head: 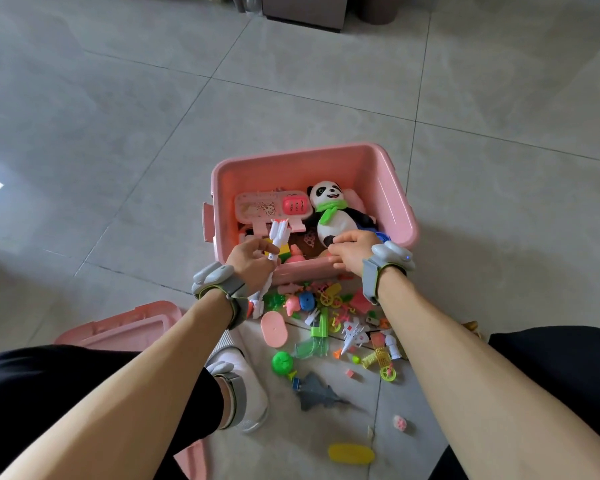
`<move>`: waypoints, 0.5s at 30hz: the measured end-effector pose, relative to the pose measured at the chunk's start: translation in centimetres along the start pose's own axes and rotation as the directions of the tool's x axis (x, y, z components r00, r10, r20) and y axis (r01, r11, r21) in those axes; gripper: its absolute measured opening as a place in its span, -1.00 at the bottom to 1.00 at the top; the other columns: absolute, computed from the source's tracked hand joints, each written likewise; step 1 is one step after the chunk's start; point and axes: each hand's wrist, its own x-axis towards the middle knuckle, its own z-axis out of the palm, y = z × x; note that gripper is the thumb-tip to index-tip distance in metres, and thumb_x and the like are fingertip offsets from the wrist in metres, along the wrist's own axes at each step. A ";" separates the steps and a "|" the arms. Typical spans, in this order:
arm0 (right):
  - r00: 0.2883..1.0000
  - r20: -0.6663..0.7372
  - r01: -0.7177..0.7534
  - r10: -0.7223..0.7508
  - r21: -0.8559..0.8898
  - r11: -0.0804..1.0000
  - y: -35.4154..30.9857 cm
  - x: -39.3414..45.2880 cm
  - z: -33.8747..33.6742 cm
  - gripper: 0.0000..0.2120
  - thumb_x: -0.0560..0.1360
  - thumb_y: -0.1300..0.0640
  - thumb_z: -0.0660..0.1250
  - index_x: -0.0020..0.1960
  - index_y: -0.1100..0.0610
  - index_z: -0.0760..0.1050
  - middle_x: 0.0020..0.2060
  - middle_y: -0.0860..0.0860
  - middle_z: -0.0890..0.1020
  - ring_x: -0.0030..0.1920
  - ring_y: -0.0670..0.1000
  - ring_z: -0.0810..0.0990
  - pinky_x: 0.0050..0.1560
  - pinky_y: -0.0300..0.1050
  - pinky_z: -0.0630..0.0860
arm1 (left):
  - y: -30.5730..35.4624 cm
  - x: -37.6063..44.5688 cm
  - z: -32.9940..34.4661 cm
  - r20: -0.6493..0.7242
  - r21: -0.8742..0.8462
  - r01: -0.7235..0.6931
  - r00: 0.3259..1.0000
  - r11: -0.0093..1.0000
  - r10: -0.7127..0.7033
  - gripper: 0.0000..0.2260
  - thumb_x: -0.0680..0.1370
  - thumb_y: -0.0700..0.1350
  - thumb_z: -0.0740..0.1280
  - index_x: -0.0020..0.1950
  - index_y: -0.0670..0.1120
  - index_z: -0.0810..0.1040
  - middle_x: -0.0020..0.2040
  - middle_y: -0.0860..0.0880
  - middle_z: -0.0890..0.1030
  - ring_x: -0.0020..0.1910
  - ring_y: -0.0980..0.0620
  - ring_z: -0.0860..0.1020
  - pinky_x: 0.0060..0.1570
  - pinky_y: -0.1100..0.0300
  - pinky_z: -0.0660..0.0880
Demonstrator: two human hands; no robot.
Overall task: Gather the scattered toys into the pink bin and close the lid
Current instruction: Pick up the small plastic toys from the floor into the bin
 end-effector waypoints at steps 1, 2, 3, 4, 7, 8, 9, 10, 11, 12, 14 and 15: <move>1.000 -0.009 0.004 -0.004 0.002 1.000 -0.1 0.1 -0.3 -0.90 0.51 0.33 0.32 0.01 0.21 0.50 -0.32 0.06 0.57 -0.36 -0.05 0.55 -0.34 -0.29 0.57 | 0.3 0.3 0.2 0.006 0.027 -0.009 1.000 1.000 0.009 -0.83 0.52 -0.30 0.33 0.05 -0.10 0.59 -0.17 0.09 0.54 -0.17 -0.01 0.54 -0.22 0.20 0.52; 1.000 -0.017 0.004 -0.004 -0.005 1.000 -0.2 0.2 -0.7 -0.93 0.51 0.32 0.33 -0.03 0.21 0.50 -0.32 0.07 0.58 -0.35 -0.05 0.56 -0.29 -0.26 0.59 | 0.6 0.6 0.4 0.015 0.039 -0.010 1.000 0.999 0.010 -0.83 0.52 -0.29 0.34 0.04 -0.09 0.58 -0.21 0.07 0.54 -0.22 -0.02 0.54 -0.22 0.19 0.52; 1.000 -0.023 0.007 -0.007 -0.014 1.000 -0.3 0.4 -0.8 -0.95 0.50 0.31 0.33 -0.08 0.20 0.50 -0.32 0.08 0.58 -0.34 -0.04 0.57 -0.23 -0.21 0.61 | 0.8 0.8 0.4 0.024 0.044 -0.009 1.000 0.999 0.008 -0.83 0.52 -0.28 0.34 0.04 -0.07 0.58 -0.23 0.03 0.56 -0.28 0.00 0.54 -0.27 0.20 0.53; 1.000 -0.028 0.009 -0.010 -0.024 1.000 -0.5 0.6 -1.3 -0.92 0.50 0.31 0.34 -0.14 0.18 0.49 -0.33 0.09 0.59 -0.33 -0.02 0.59 -0.17 -0.14 0.62 | 1.2 1.2 0.7 0.029 0.053 -0.010 1.000 0.999 0.008 -0.83 0.52 -0.28 0.35 0.05 -0.06 0.58 -0.25 0.01 0.57 -0.32 0.03 0.53 -0.33 0.23 0.51; 0.998 -0.056 0.027 -0.029 -0.028 0.999 -1.3 1.5 -2.4 -0.91 0.48 0.33 0.33 -0.14 0.17 0.50 -0.36 0.11 0.59 -0.30 0.05 0.60 -0.07 0.00 0.63 | 2.3 2.9 1.1 0.008 0.135 -0.058 0.998 0.989 0.057 -0.80 0.49 -0.29 0.37 0.05 -0.04 0.59 -0.22 -0.01 0.59 -0.32 0.07 0.52 -0.37 0.29 0.46; 0.997 -0.070 0.032 -0.034 -0.033 0.999 -1.6 1.7 -2.9 -0.91 0.47 0.33 0.32 -0.11 0.17 0.52 -0.37 0.11 0.59 -0.30 0.05 0.60 -0.09 0.00 0.63 | 2.7 3.6 1.3 0.002 0.173 -0.071 0.997 0.982 0.071 -0.80 0.49 -0.28 0.37 0.05 -0.04 0.59 -0.19 -0.02 0.60 -0.30 0.05 0.53 -0.36 0.28 0.46; 0.996 -0.084 0.040 -0.043 -0.038 0.998 -1.8 2.1 -3.4 -0.91 0.47 0.33 0.31 -0.10 0.17 0.52 -0.37 0.10 0.59 -0.33 0.03 0.59 -0.13 -0.04 0.63 | 3.2 4.3 1.5 -0.002 0.206 -0.073 0.997 0.976 0.075 -0.81 0.49 -0.27 0.37 0.04 -0.03 0.57 -0.16 -0.04 0.61 -0.28 0.02 0.54 -0.34 0.26 0.48; 0.995 -0.092 0.044 -0.048 -0.045 0.998 -2.0 2.5 -3.9 -0.91 0.47 0.32 0.32 -0.12 0.16 0.52 -0.38 0.09 0.59 -0.35 0.01 0.58 -0.18 -0.09 0.62 | 3.8 5.2 1.9 -0.010 0.234 -0.069 0.997 0.970 0.073 -0.81 0.49 -0.26 0.37 0.02 -0.01 0.56 -0.14 -0.06 0.62 -0.25 -0.01 0.56 -0.30 0.22 0.51; 0.994 -0.096 0.044 -0.049 -0.050 0.998 -2.2 3.1 -4.4 -0.90 0.46 0.31 0.33 -0.15 0.13 0.52 -0.38 0.09 0.59 -0.36 0.00 0.58 -0.23 -0.12 0.61 | 4.3 6.3 2.3 -0.017 0.265 -0.066 0.997 0.962 0.073 -0.82 0.48 -0.24 0.36 0.00 0.01 0.56 -0.13 -0.08 0.64 -0.21 -0.04 0.58 -0.24 0.17 0.54; 0.995 -0.091 0.045 -0.049 -0.052 0.998 -2.3 3.8 -4.9 -0.89 0.45 0.30 0.33 -0.17 0.11 0.51 -0.37 0.09 0.60 -0.35 0.00 0.58 -0.23 -0.11 0.60 | 4.8 7.4 2.6 -0.018 0.306 -0.073 0.996 0.949 0.082 -0.82 0.48 -0.23 0.35 -0.02 0.04 0.55 -0.11 -0.08 0.65 -0.18 -0.07 0.60 -0.19 0.13 0.57; 0.994 -0.090 0.053 -0.058 -0.053 0.997 -2.4 4.4 -5.2 -0.90 0.42 0.27 0.35 -0.18 0.09 0.52 -0.32 0.10 0.63 -0.30 0.04 0.60 -0.17 -0.06 0.61 | 5.3 8.4 2.7 0.002 0.407 -0.109 0.993 0.907 0.118 -0.80 0.47 -0.21 0.32 -0.07 0.11 0.55 -0.08 -0.02 0.66 -0.14 -0.05 0.61 -0.13 0.12 0.59; 0.993 -0.102 0.057 -0.062 -0.053 0.997 -2.5 5.7 -5.8 -0.91 0.42 0.25 0.35 -0.19 0.08 0.53 -0.31 0.10 0.64 -0.28 0.04 0.61 -0.16 -0.05 0.61 | 5.7 9.8 3.3 0.007 0.449 -0.138 0.989 0.883 0.151 -0.77 0.47 -0.21 0.31 -0.09 0.15 0.53 -0.06 0.02 0.67 -0.14 -0.02 0.60 -0.12 0.15 0.59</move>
